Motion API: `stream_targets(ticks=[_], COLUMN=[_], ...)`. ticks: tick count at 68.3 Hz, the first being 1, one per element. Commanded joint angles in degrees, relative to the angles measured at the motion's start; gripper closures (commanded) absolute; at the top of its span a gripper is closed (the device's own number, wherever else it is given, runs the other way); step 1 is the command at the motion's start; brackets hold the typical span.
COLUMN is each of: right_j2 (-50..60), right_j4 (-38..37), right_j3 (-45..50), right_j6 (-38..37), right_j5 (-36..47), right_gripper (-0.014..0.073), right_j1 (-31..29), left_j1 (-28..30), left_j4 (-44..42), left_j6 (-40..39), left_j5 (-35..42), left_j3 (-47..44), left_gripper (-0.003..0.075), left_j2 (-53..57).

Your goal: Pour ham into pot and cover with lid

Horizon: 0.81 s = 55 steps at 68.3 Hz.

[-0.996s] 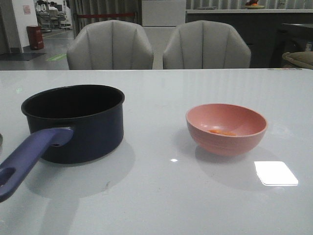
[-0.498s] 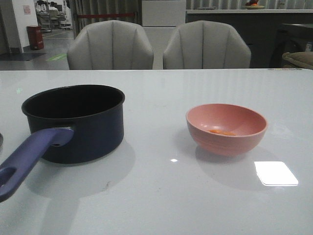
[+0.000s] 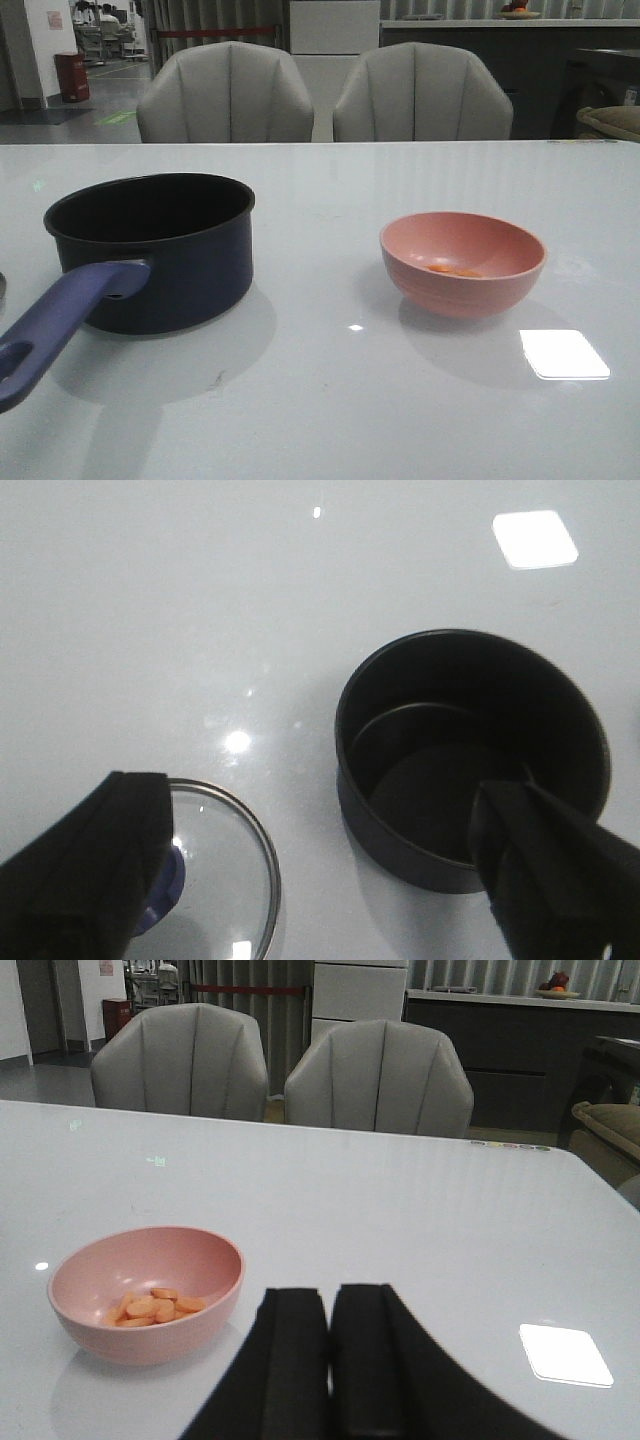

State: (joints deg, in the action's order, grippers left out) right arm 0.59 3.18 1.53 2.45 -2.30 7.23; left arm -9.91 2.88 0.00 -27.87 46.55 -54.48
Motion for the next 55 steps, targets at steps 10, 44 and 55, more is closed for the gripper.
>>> stream_targets(ticks=[10,44,55], right_j2=[1.13,1.13,1.13], right_j4=[-0.64,-0.64,-0.58], right_j3=[-0.29,-0.29,-0.40], right_j6=[0.07,0.07,0.07], right_j5=[4.85,5.40,13.21], right_gripper=[0.0432,0.0432,0.0432], right_j1=[-0.40,-0.40,-0.40], left_j1=[-4.33,-6.87,-7.11], left_j4=[2.16,0.99,0.81], left_j6=[-0.39,0.00,0.00], left_j5=[6.00,2.47,3.85], left_j3=[-6.95,-21.85,-24.85], left_gripper=[0.0082,0.0082,0.0082], left_j2=[17.02,48.16,49.32])
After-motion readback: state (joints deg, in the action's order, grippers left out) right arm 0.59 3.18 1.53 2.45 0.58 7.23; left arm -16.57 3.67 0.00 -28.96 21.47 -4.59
